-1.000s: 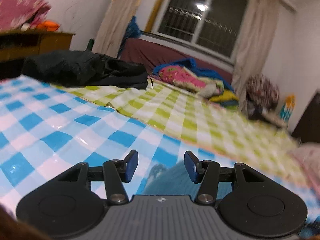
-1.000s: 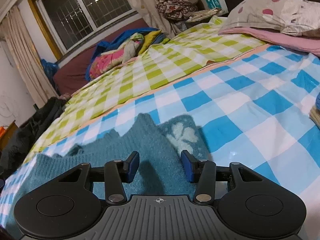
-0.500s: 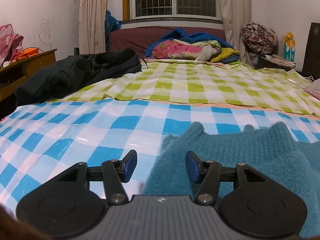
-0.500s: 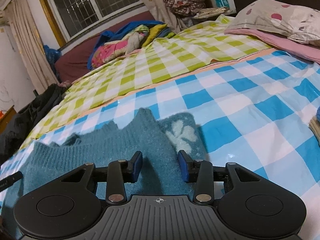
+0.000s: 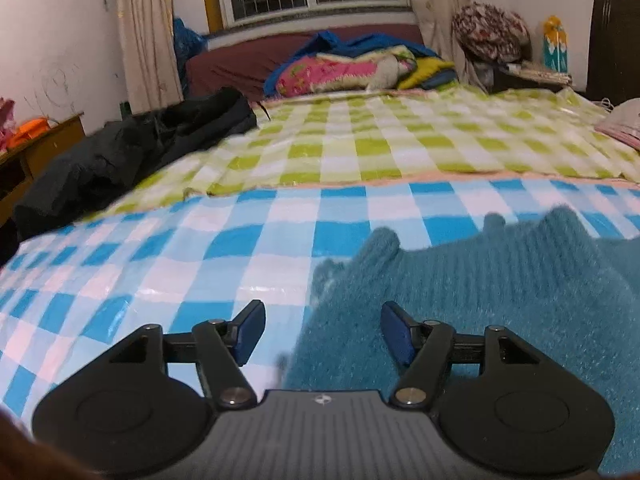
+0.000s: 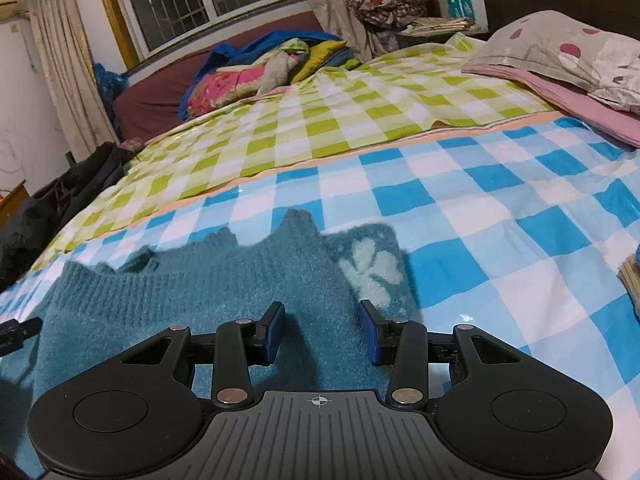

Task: Fold small clothes

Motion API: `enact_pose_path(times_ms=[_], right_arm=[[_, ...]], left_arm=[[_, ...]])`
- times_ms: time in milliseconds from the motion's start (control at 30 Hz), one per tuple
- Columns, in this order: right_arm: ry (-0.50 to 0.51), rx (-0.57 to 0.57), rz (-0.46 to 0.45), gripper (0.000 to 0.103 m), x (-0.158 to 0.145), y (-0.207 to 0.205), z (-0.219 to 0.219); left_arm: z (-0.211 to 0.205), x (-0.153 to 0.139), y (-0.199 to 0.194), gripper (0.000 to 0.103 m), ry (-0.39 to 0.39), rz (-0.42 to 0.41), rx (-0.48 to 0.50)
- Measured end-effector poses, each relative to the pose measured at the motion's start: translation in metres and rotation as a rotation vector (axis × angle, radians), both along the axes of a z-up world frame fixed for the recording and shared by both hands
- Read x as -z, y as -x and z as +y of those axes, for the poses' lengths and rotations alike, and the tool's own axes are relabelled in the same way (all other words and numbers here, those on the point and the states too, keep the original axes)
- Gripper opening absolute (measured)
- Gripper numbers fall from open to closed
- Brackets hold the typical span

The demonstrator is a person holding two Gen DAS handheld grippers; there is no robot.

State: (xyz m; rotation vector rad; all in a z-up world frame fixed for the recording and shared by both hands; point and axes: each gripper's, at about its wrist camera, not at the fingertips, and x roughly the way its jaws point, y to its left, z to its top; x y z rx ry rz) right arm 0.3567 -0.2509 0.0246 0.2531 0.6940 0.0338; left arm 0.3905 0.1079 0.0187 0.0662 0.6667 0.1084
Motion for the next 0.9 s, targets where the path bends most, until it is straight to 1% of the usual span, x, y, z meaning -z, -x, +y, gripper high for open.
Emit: enact_pose_path(times_ms=[33, 67, 100, 133, 167, 267, 400, 467, 567, 633, 733, 900], right_arm=[[0.005, -0.003, 0.002, 0.040, 0.000, 0.000, 0.000], [0.011, -0.006, 0.004, 0.039, 0.000, -0.001, 0.001], [0.015, -0.006, 0.007, 0.037, -0.001, -0.001, 0.001], [0.013, -0.005, 0.006, 0.030, -0.001, -0.001, 0.001], [0.007, -0.005, 0.005, 0.020, -0.002, -0.001, 0.001], [-0.016, 0.005, -0.023, 0.012, -0.006, 0.005, -0.003], [-0.059, 0.045, -0.067, 0.010, -0.013, 0.017, -0.014], [-0.059, 0.058, -0.057, 0.010, -0.008, 0.016, -0.015], [-0.080, 0.072, 0.004, 0.011, 0.006, 0.006, -0.015], [-0.064, 0.066, -0.003, 0.013, 0.006, 0.006, -0.012], [-0.083, 0.053, -0.016, 0.018, 0.000, 0.010, -0.015], [-0.129, 0.061, -0.040, 0.018, -0.007, 0.025, -0.025]], left_arm=[[0.002, 0.000, 0.000, 0.065, 0.015, 0.011, 0.002], [0.004, 0.001, 0.001, 0.054, 0.035, 0.011, 0.009], [0.005, 0.000, 0.003, 0.048, 0.055, 0.012, 0.019], [0.006, 0.000, 0.005, 0.038, 0.070, 0.009, 0.025], [0.005, -0.002, 0.008, 0.034, 0.072, -0.001, 0.019], [0.008, -0.005, 0.020, 0.027, 0.076, -0.039, -0.022], [0.015, -0.005, 0.036, 0.024, 0.070, -0.082, -0.076], [0.016, -0.001, 0.036, 0.024, 0.069, -0.074, -0.087], [0.014, 0.000, 0.033, 0.025, 0.057, -0.058, -0.094], [0.013, -0.002, 0.032, 0.027, 0.050, -0.057, -0.093], [0.013, -0.004, 0.035, 0.028, 0.054, -0.056, -0.096], [0.004, -0.009, 0.044, 0.029, 0.029, -0.070, -0.096]])
